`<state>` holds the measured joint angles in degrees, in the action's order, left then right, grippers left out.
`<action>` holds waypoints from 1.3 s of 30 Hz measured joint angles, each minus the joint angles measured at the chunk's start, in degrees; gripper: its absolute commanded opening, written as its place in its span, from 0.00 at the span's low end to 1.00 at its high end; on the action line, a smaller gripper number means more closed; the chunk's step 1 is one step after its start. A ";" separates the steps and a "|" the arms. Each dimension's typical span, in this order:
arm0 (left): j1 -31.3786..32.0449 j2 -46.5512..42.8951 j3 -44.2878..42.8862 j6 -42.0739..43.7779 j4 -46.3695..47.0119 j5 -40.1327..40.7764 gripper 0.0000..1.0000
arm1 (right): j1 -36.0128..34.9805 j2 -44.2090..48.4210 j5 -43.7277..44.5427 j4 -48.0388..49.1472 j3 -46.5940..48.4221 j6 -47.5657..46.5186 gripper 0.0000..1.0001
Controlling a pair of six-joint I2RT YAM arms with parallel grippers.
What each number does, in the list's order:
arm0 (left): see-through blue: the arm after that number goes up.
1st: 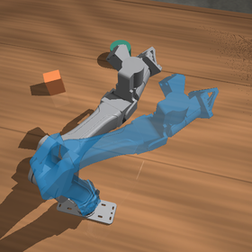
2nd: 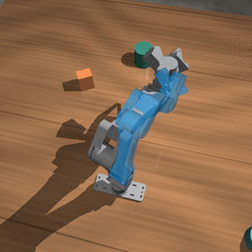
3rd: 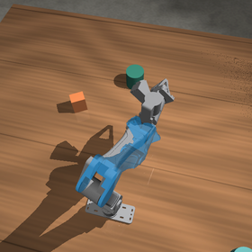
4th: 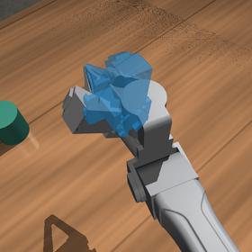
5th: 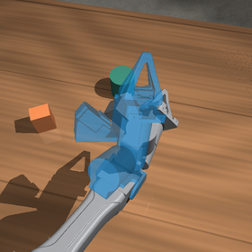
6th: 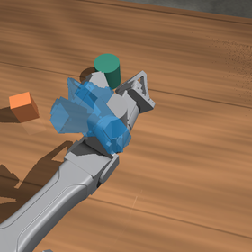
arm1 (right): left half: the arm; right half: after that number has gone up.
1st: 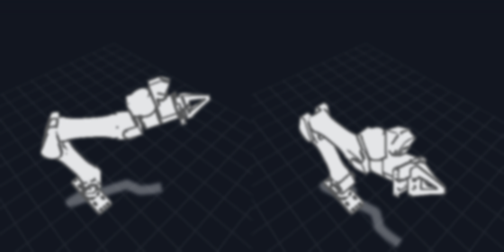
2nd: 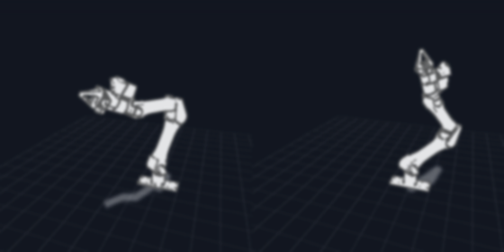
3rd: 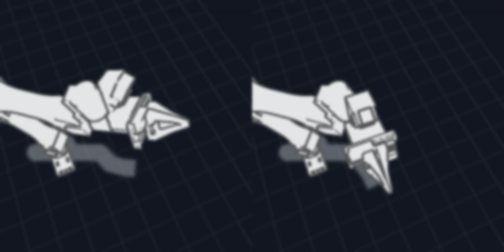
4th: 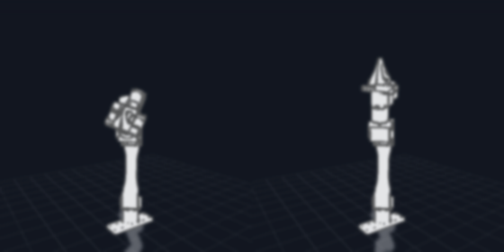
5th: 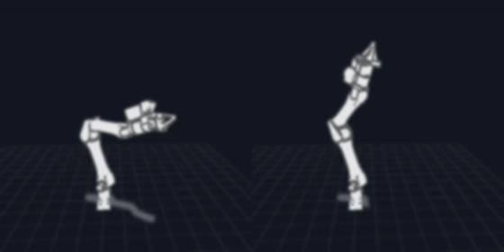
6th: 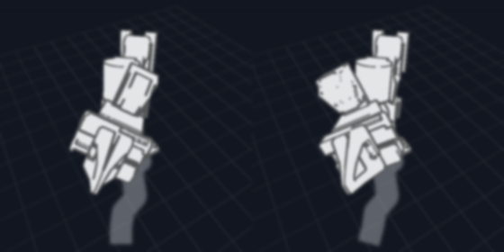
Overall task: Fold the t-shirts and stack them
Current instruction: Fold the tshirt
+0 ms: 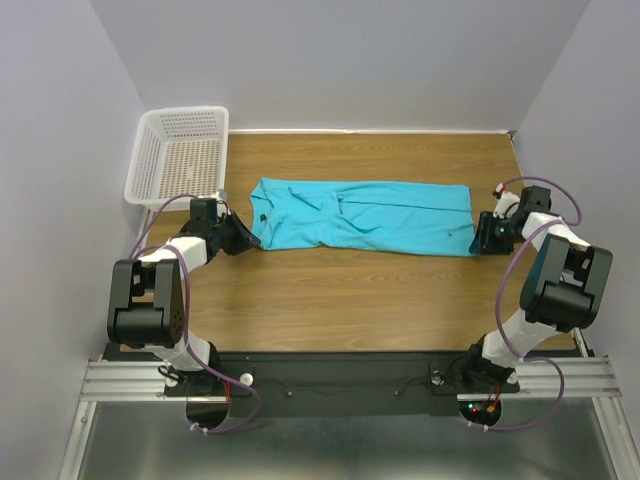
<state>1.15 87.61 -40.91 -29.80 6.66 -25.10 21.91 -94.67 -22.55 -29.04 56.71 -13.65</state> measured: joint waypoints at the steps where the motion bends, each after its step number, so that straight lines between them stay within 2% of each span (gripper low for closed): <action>1: 0.00 0.00 0.00 0.00 -0.02 -0.02 0.13 | 0.00 -0.20 0.00 0.00 0.35 0.00 0.45; 10: 0.00 0.00 0.00 0.04 0.00 -0.28 0.12 | 0.00 -3.04 -0.63 0.72 1.44 0.35 0.34; 13: 0.00 0.00 0.00 0.09 0.00 -0.33 0.10 | 0.00 -3.02 -1.03 0.81 1.31 0.15 0.20; 14: 0.00 0.00 0.00 0.15 0.00 -0.33 0.06 | 0.00 -2.99 -1.07 0.79 1.18 0.15 0.15; 15: 0.00 0.00 0.00 0.22 0.00 -0.31 0.04 | 0.00 -2.93 -1.03 0.94 0.81 -0.02 0.07; 17: 0.00 0.00 0.00 0.42 -0.02 -0.13 0.00 | 0.02 -2.89 -0.96 0.90 0.35 -0.33 0.01; 29: -2.56 -1.07 -0.09 2.16 -3.34 3.28 0.00 | 4.72 -0.70 1.77 0.94 -0.35 -3.93 0.01; 37: -3.26 -2.64 -0.09 3.41 -4.79 3.43 0.00 | 5.03 -0.46 1.31 0.96 -1.86 -5.35 0.01; 38: -3.28 -2.64 -0.09 3.58 -5.03 3.21 0.00 | 5.03 -0.44 1.14 0.96 -1.92 -5.60 0.03; 39: -3.28 -2.64 -0.09 3.78 -5.25 3.04 0.00 | 5.03 -0.26 1.05 1.03 -2.08 -5.70 0.09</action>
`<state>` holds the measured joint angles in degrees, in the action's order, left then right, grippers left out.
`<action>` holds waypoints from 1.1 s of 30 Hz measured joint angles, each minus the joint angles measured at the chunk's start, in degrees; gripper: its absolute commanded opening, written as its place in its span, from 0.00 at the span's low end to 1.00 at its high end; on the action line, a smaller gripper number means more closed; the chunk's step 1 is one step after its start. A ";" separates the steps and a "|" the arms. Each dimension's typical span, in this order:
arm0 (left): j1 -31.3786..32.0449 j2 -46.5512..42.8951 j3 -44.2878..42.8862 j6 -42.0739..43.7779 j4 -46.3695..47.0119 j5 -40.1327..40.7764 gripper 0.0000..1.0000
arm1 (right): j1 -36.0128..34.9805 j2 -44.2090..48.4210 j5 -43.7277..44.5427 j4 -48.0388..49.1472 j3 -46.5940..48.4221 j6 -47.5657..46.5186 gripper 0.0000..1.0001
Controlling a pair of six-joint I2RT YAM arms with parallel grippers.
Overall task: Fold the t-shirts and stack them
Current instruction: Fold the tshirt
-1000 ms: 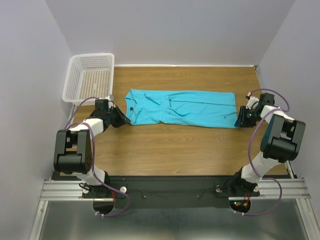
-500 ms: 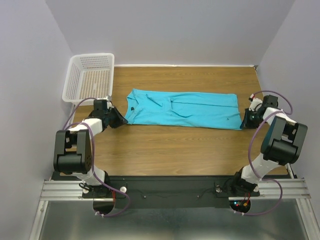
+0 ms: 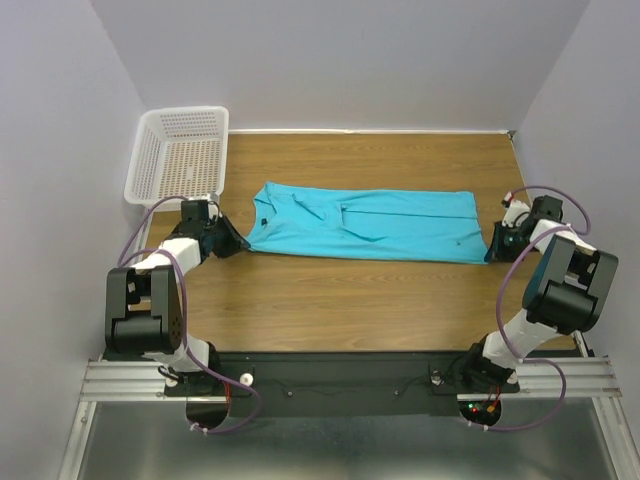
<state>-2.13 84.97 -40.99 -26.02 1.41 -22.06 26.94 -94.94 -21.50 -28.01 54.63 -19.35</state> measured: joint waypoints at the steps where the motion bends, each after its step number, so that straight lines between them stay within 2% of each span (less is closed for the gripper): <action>1: -0.02 0.00 0.00 0.11 -0.28 -0.17 0.00 | 0.00 0.24 -0.13 0.00 -0.20 -0.07 0.11; 2: -0.07 -0.07 0.02 0.17 -0.52 -0.37 0.00 | 0.00 0.55 -0.24 -0.02 -0.48 -0.37 0.12; 3: -0.11 -0.24 0.11 0.17 -0.72 -0.46 0.04 | 0.00 0.92 -0.31 0.00 -0.81 -0.46 0.18; 4: -0.17 -0.70 0.26 0.15 -0.94 -0.55 0.15 | 0.00 1.22 -0.33 -0.02 -1.09 -0.55 0.22; 5: -0.22 -1.25 0.48 0.15 -1.14 -0.55 0.20 | 0.00 1.84 -0.33 -0.20 -1.51 -0.74 0.29; 6: -0.24 -2.14 0.92 0.13 -1.31 -0.52 0.25 | 0.00 2.21 -0.31 -0.26 -1.70 -0.81 0.32; 7: -0.24 -3.39 1.40 0.04 -1.84 -0.44 0.34 | 0.02 2.99 -0.28 -0.37 -1.92 -0.92 0.33; 9: -0.24 -5.27 1.95 0.15 -2.62 -0.28 0.44 | 0.04 4.35 -0.20 -0.48 -1.92 -0.81 0.42; 10: -0.24 -6.25 2.01 -0.15 -3.21 0.07 0.44 | 0.04 5.09 -0.15 -0.50 -1.86 -0.59 0.44; 13: -0.39 -9.07 2.01 -0.42 -4.13 1.01 0.55 | 0.04 7.89 -0.07 -0.57 -1.09 -0.39 0.48; 17: -0.61 -13.31 1.75 -0.50 -5.64 1.95 0.63 | 0.07 9.81 -2.86 -0.63 1.97 -0.42 0.50; 20: -0.61 -16.59 1.20 0.55 -6.05 2.32 0.65 | 0.11 10.60 -9.42 -0.28 2.78 -1.20 0.55; 23: -0.61 -17.09 -1.18 2.93 -5.68 0.76 0.65 | -0.02 10.03 -18.73 -0.46 2.78 -2.51 0.55; 28: 0.22 -5.60 -10.84 7.28 -3.61 -5.14 0.63 | -2.16 5.49 -26.97 -0.55 2.78 -3.02 0.54; 33: 4.63 8.50 -19.63 10.93 -4.63 -5.51 0.60 | -3.41 3.23 -29.83 -0.70 2.75 -2.99 0.54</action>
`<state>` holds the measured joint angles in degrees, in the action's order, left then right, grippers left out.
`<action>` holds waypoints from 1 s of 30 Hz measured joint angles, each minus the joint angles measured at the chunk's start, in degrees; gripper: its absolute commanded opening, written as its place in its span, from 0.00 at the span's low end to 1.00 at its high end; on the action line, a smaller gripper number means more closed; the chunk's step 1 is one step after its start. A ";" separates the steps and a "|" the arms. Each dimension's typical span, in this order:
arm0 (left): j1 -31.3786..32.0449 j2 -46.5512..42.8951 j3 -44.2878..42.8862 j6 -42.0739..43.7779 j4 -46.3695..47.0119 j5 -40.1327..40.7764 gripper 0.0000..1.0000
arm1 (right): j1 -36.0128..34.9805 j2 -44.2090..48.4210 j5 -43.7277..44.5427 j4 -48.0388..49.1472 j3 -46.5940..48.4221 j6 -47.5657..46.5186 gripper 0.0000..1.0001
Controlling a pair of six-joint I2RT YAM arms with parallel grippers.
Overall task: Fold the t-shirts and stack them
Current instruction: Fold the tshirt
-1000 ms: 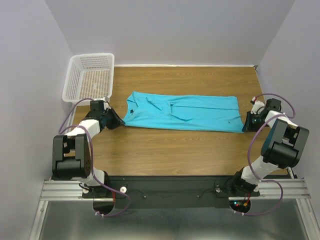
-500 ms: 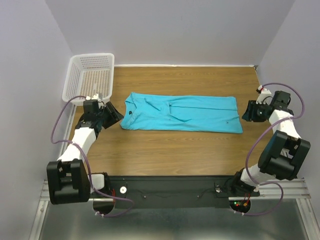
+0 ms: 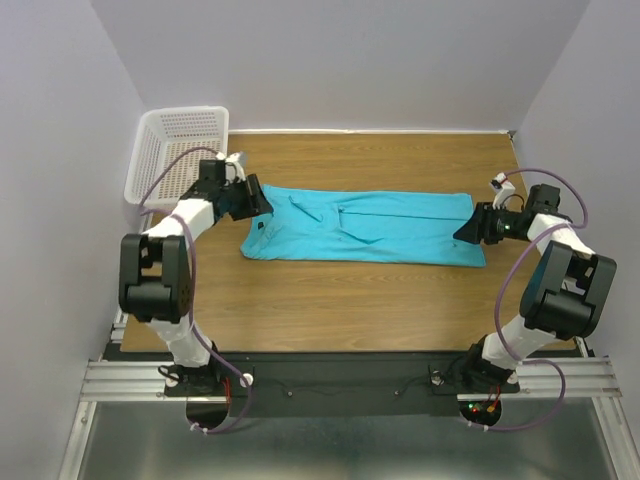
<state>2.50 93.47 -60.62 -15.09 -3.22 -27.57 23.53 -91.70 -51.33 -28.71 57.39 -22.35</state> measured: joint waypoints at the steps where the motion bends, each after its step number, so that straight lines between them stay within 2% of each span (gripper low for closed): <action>1: 1.31 2.62 -1.97 0.74 -0.90 0.20 0.60 | 0.00 -0.22 -0.33 0.02 0.00 0.00 0.54; 10: 7.96 15.37 -16.04 5.11 -5.49 4.50 0.56 | 0.00 -0.85 -0.72 0.04 0.00 0.00 0.53; 15: 8.41 19.65 -22.14 6.21 -8.09 5.51 0.38 | 0.00 -1.05 -0.74 0.02 0.00 0.02 0.53; 18: 8.85 21.05 -23.87 6.14 -8.98 5.53 0.18 | 0.00 -1.05 -0.72 0.02 0.00 0.04 0.53; 19: 9.14 21.53 -24.48 6.25 -9.62 5.51 0.04 | 0.00 -1.05 -0.74 0.04 0.00 0.07 0.53; 20: 9.57 22.12 -25.16 6.03 -10.23 5.53 0.00 | 0.00 -1.05 -0.72 0.02 0.00 0.07 0.53; 30: 13.35 25.79 -28.79 4.50 -15.08 8.81 0.00 | 0.00 -1.05 -0.70 0.07 0.00 0.28 0.53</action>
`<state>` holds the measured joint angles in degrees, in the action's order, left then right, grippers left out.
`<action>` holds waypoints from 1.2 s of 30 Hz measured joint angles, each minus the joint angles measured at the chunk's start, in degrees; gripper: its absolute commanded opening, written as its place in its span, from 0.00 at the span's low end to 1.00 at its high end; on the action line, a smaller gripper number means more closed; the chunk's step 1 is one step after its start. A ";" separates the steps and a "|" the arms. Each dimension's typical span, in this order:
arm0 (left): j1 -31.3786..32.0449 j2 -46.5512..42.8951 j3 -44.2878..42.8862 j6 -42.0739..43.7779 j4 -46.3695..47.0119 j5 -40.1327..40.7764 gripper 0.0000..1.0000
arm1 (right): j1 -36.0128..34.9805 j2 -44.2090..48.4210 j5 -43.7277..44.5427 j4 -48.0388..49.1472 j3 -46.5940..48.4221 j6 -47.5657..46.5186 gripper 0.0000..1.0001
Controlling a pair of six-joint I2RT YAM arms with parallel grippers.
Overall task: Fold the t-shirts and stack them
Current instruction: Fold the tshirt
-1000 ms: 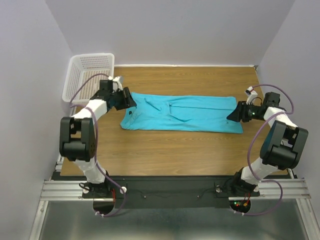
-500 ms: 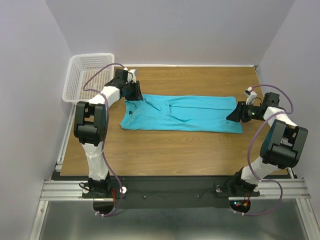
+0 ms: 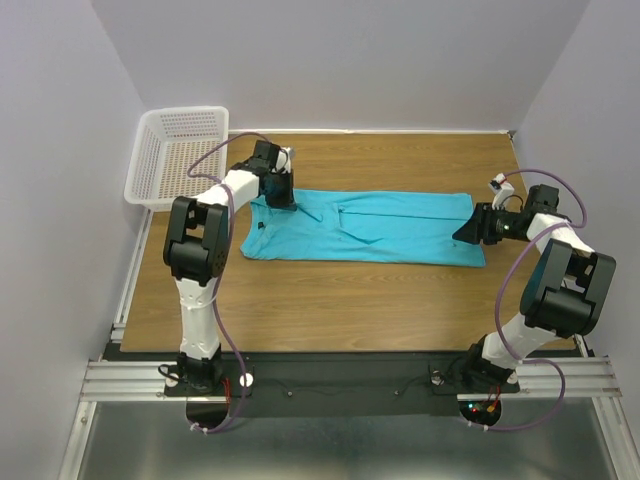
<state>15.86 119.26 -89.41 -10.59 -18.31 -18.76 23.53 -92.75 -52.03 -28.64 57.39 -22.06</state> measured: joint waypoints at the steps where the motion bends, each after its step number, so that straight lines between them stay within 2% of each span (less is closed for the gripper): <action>1: 0.33 0.07 0.00 -0.28 -0.28 0.42 0.00 | 0.00 0.00 0.00 -0.02 0.00 0.02 0.53; 9: 1.20 1.44 -0.04 -2.27 -0.46 0.98 0.00 | 0.00 0.00 0.00 0.00 0.00 0.44 0.53; 25: 1.90 6.62 -8.15 -5.57 -0.79 -1.90 0.01 | 0.00 0.02 0.46 0.11 0.00 0.63 0.53; 34: 2.23 9.31 -11.52 -6.91 -0.81 -3.98 0.11 | 0.00 0.02 0.66 0.13 0.00 0.63 0.53; 36: 2.40 10.27 -12.02 -7.23 -0.70 -4.52 0.16 | 0.00 0.02 0.76 0.13 0.00 0.61 0.53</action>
<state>18.26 129.54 -101.43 -17.82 -19.00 -23.29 23.53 -92.73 -51.27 -28.51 57.39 -21.45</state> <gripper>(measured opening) 0.110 0.528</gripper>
